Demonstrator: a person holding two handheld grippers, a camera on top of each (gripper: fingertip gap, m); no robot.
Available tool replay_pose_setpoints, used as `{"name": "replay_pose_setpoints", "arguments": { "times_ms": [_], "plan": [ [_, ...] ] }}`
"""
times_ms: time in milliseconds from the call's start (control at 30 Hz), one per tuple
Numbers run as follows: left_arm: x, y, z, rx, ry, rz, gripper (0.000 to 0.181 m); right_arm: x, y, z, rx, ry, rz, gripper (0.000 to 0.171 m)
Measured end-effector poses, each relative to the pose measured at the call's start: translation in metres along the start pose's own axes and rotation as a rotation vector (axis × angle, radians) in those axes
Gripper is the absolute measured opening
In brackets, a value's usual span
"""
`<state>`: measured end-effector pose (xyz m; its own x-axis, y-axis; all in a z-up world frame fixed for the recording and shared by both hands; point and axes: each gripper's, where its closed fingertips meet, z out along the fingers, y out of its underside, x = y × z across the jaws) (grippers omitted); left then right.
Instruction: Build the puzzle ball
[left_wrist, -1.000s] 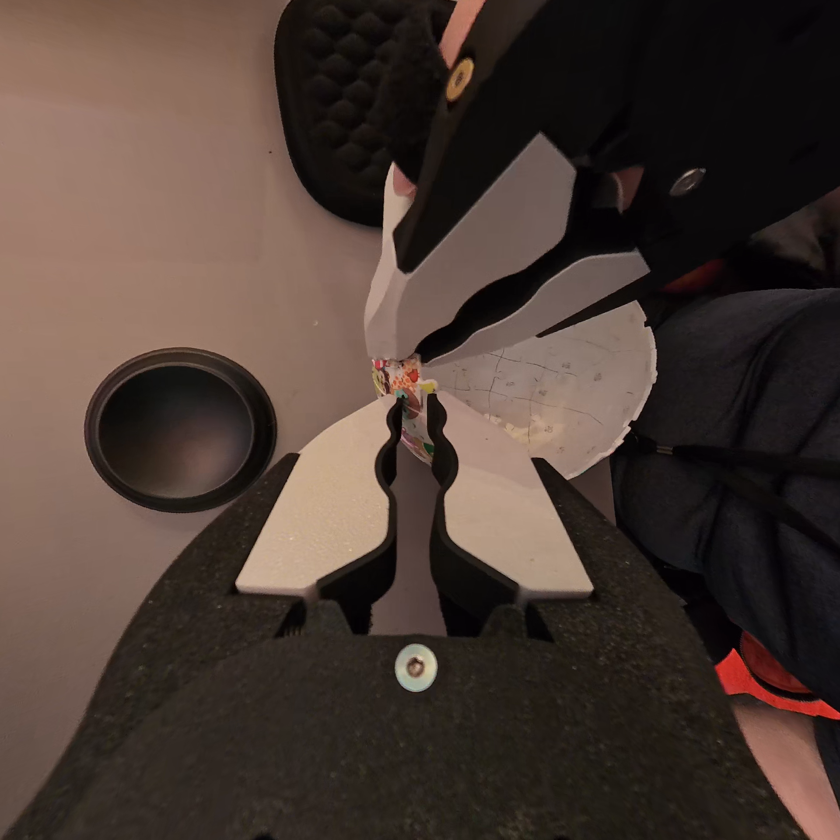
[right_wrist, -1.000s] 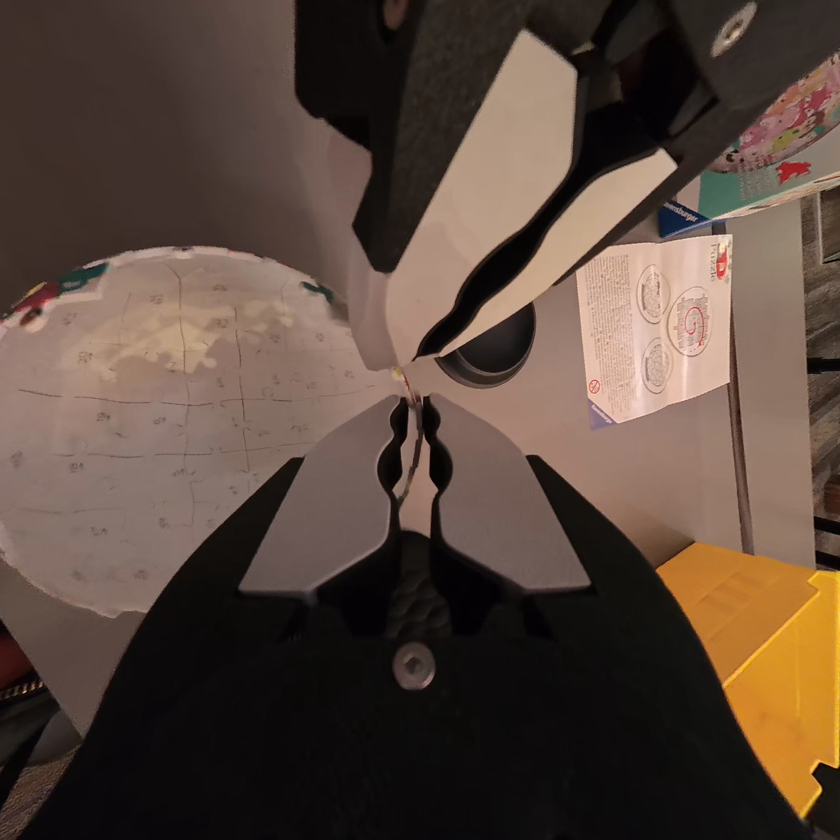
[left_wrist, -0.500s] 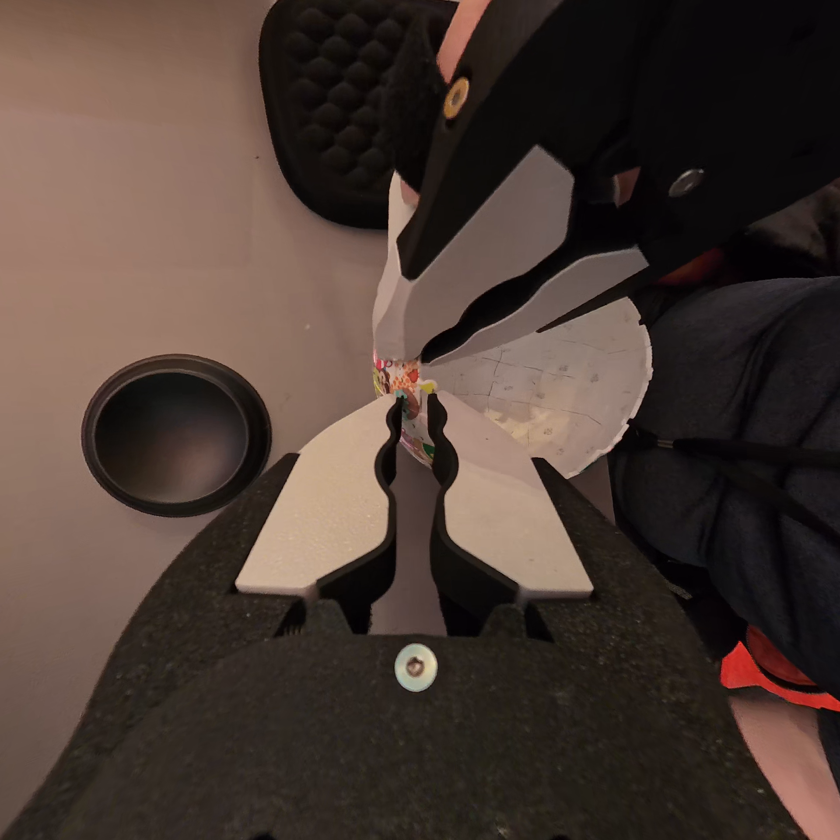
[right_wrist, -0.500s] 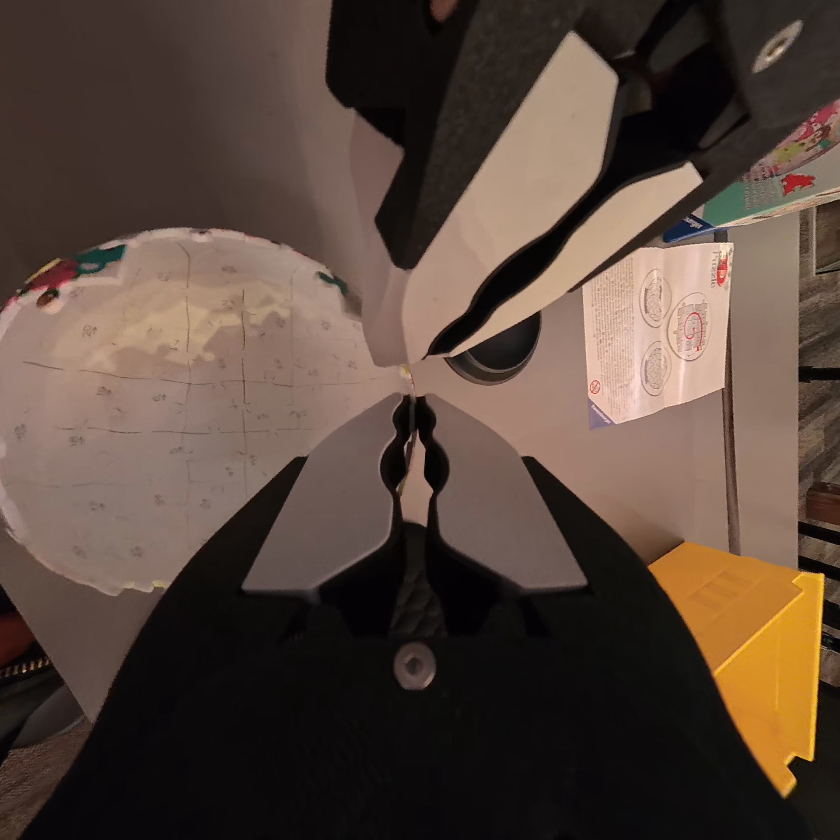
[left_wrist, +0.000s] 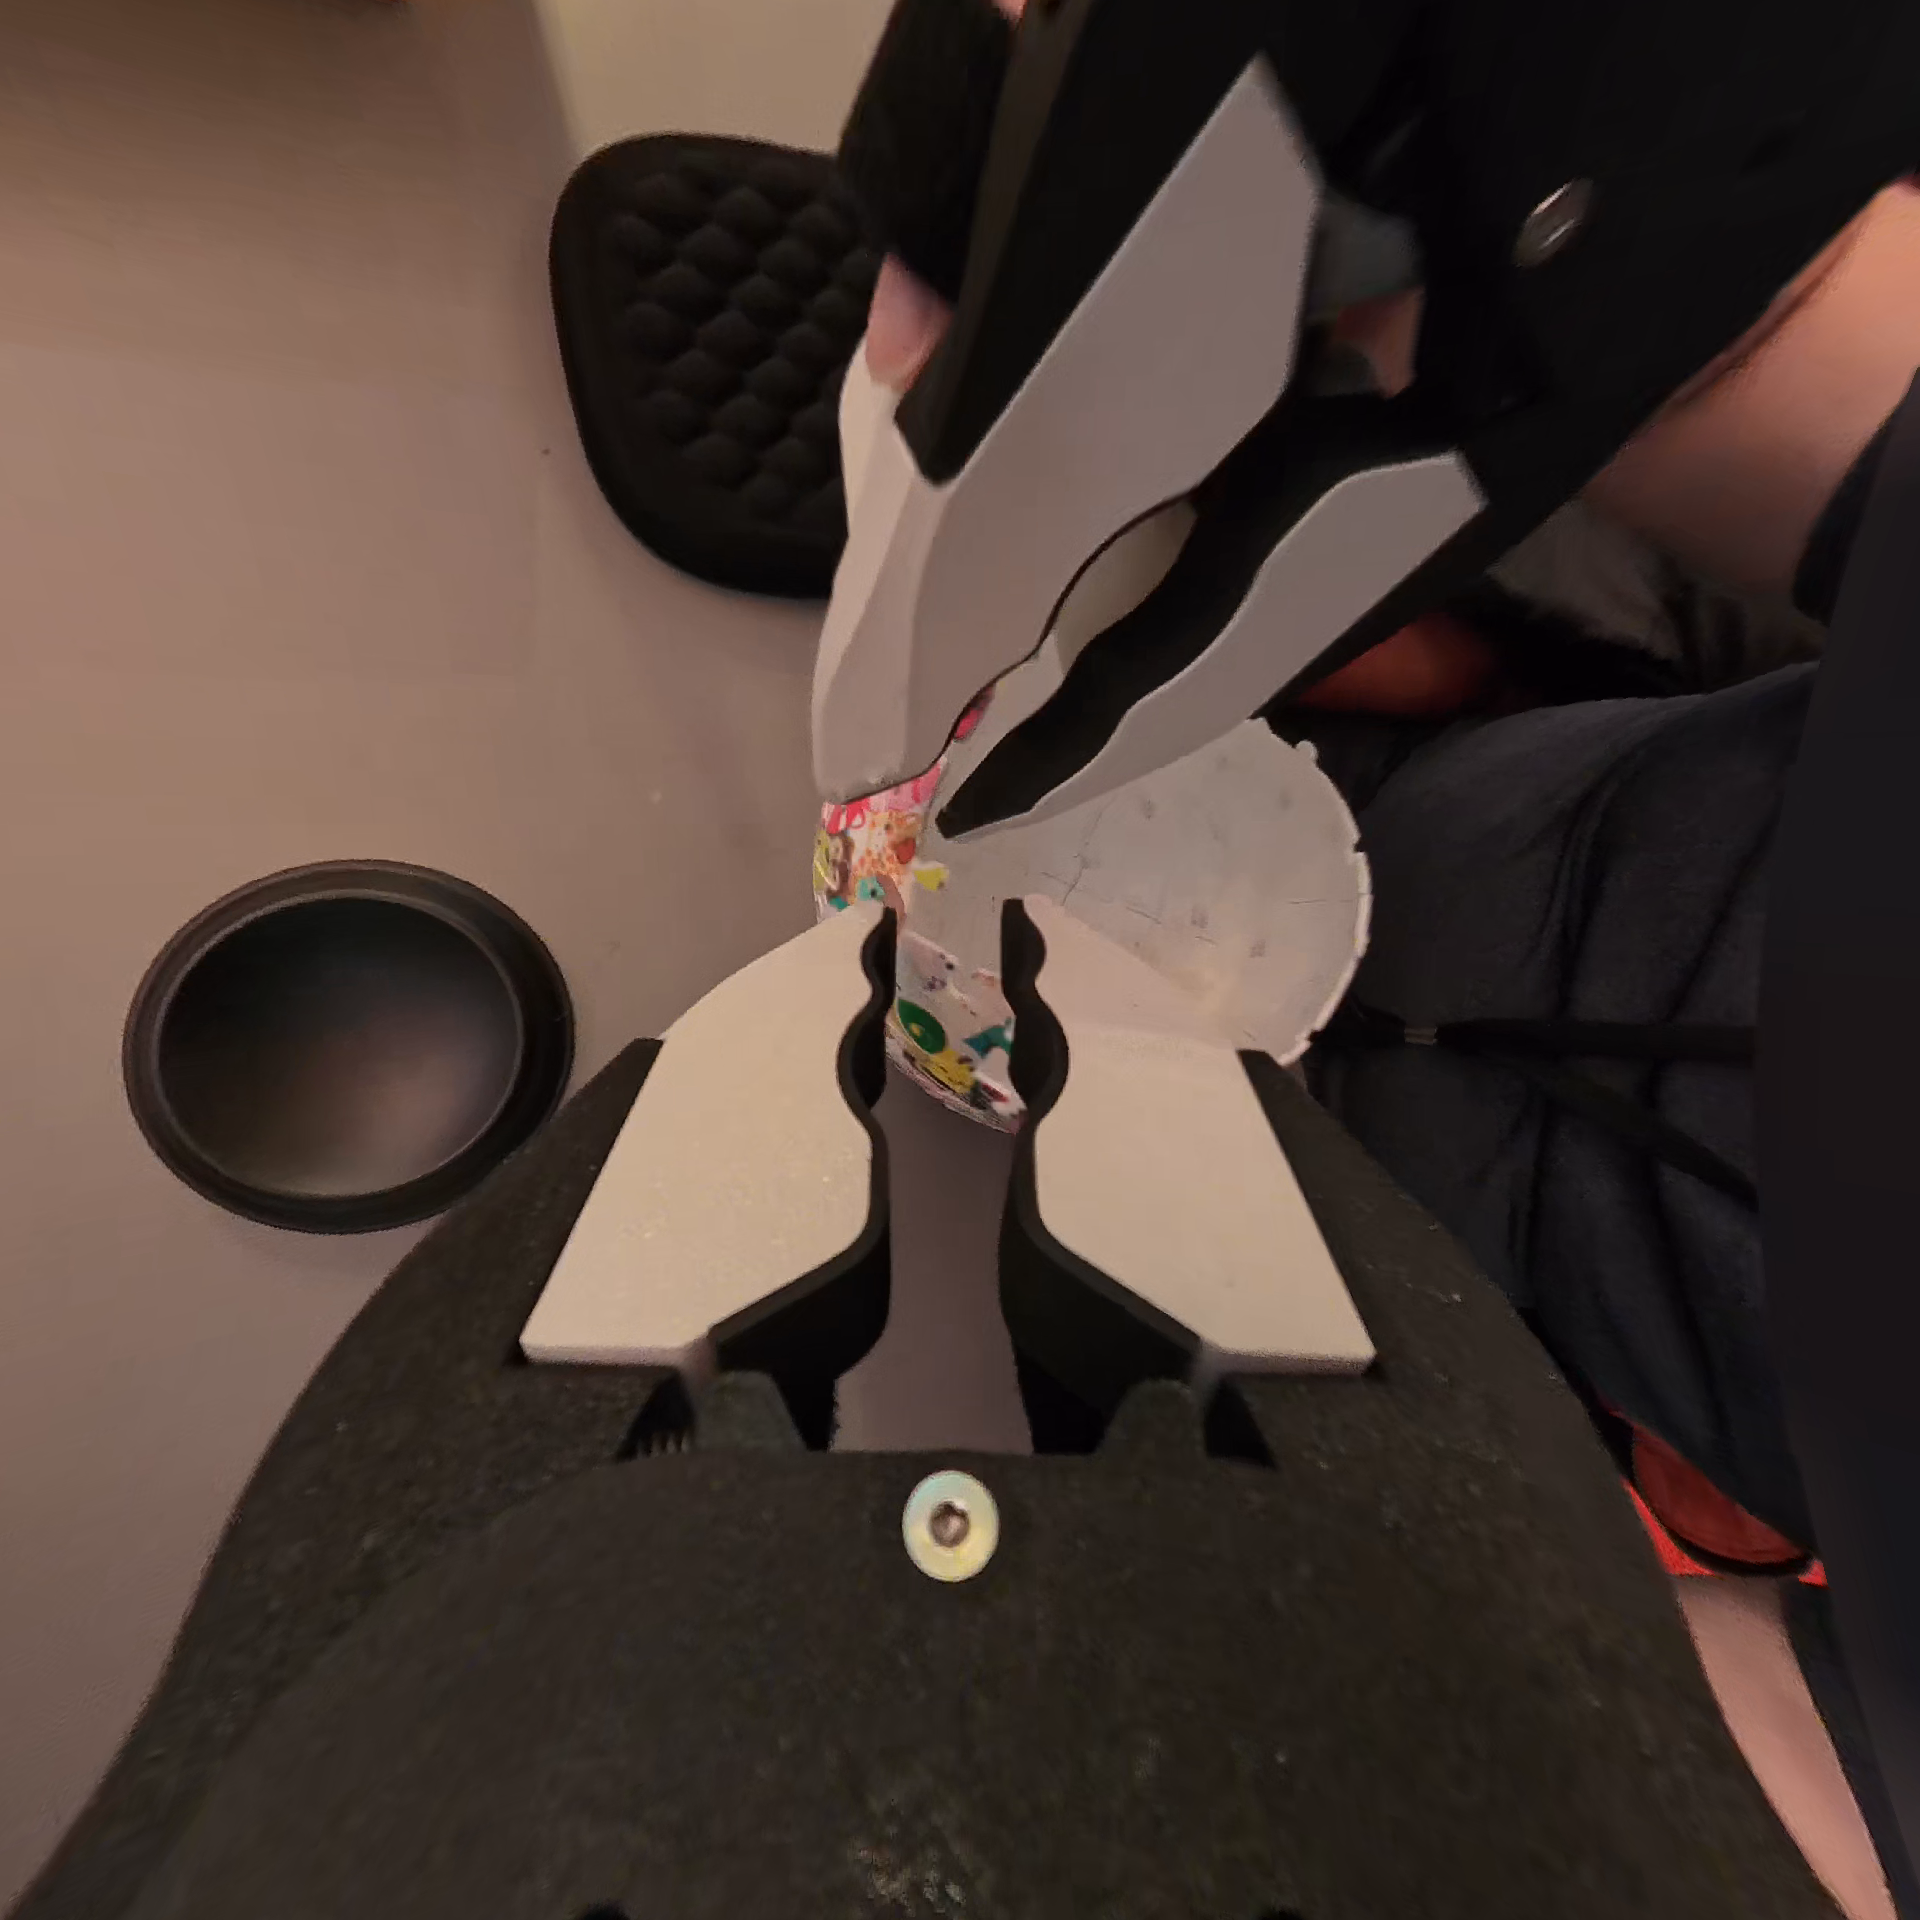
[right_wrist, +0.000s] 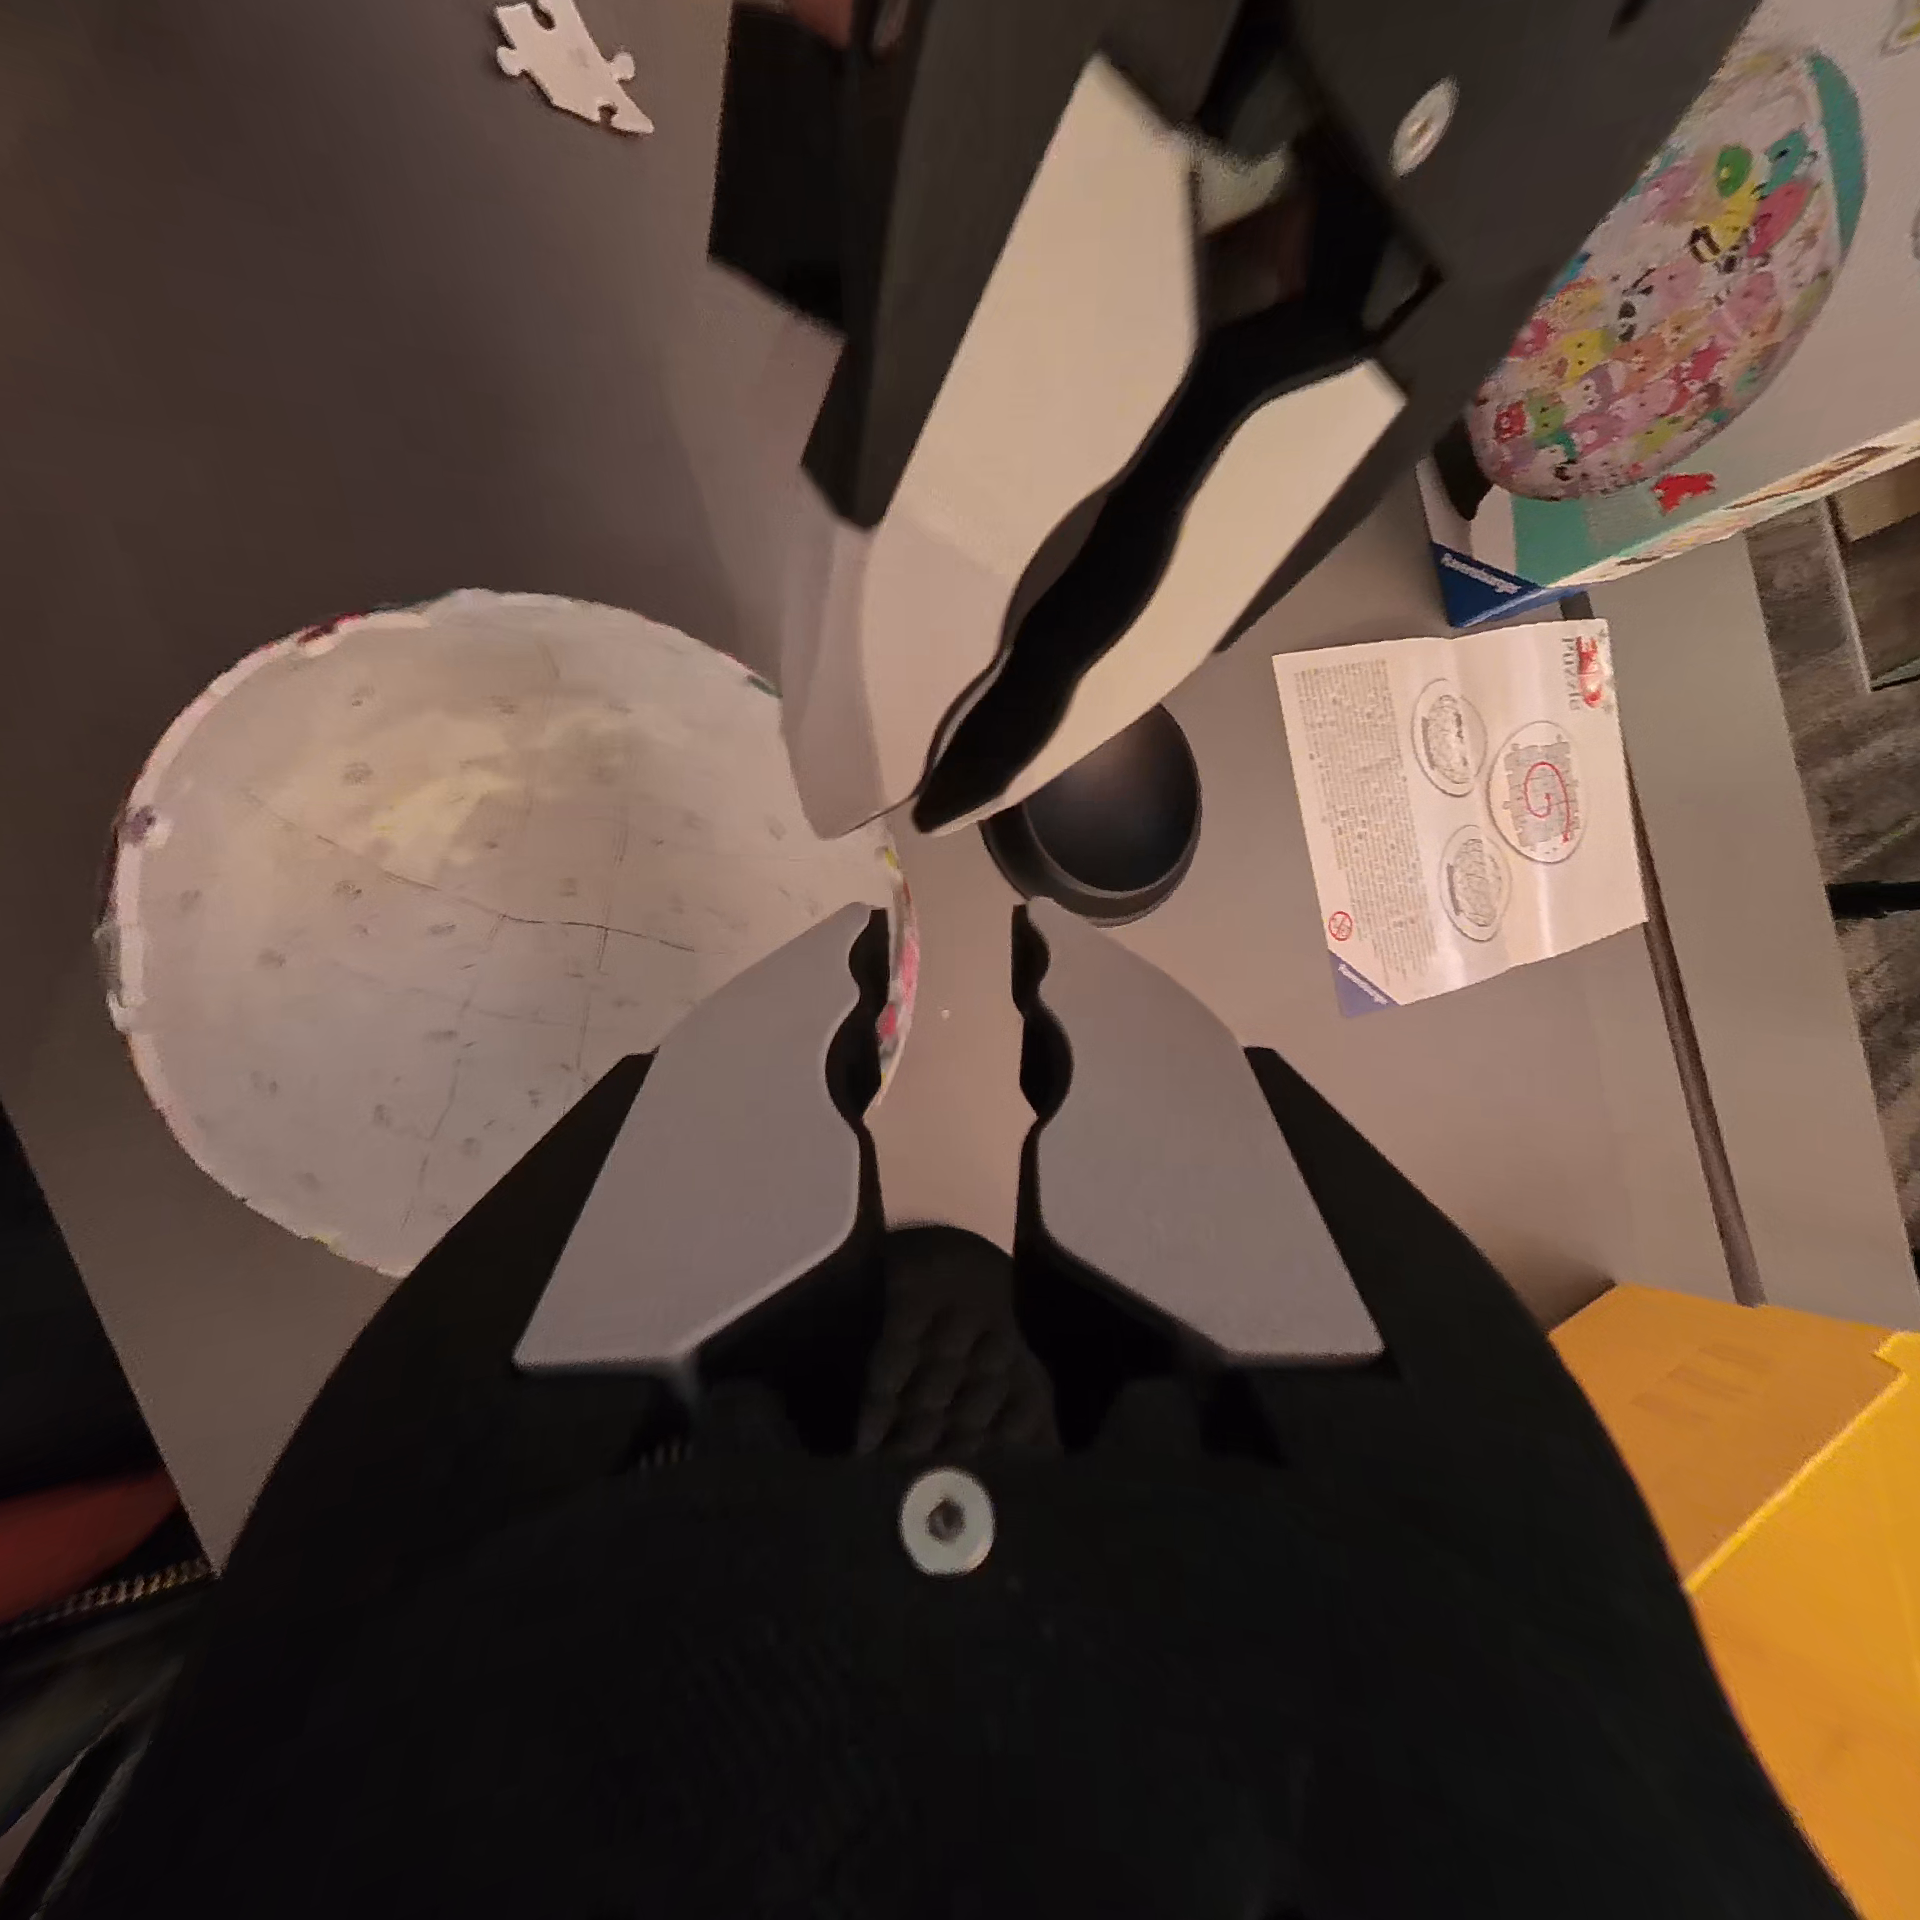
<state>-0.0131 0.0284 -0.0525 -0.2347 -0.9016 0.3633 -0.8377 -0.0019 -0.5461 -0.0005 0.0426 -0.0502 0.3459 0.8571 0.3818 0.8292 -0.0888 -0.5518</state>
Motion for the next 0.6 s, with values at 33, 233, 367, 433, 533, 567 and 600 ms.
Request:
{"name": "replay_pose_setpoints", "arguments": {
  "times_ms": [33,233,367,433,533,567,600],
  "plan": [
    [0.001,0.000,-0.005,0.017,0.006,0.000,0.019,-0.001,0.000,0.002,-0.006,-0.007,0.000,0.023],
    [-0.001,0.019,-0.023,0.006,0.046,-0.061,0.020,-0.007,0.011,0.012,-0.081,-0.029,-0.024,0.012],
    [-0.005,0.027,-0.012,-0.056,0.062,-0.081,0.020,-0.006,0.011,0.014,-0.115,-0.028,-0.008,0.015],
    [-0.005,0.026,-0.006,-0.069,0.071,-0.083,0.019,-0.006,0.009,0.015,-0.124,-0.028,-0.011,0.021],
    [-0.004,0.023,-0.004,-0.060,0.083,-0.083,0.018,-0.006,0.008,0.021,-0.130,-0.044,-0.026,0.022],
    [-0.004,0.023,-0.004,-0.058,0.083,-0.081,0.018,-0.007,0.009,0.022,-0.141,-0.053,-0.035,0.014],
    [-0.004,0.023,-0.004,-0.059,0.082,-0.082,0.018,-0.006,0.011,0.023,-0.147,-0.045,-0.053,0.009]
  ]
}}
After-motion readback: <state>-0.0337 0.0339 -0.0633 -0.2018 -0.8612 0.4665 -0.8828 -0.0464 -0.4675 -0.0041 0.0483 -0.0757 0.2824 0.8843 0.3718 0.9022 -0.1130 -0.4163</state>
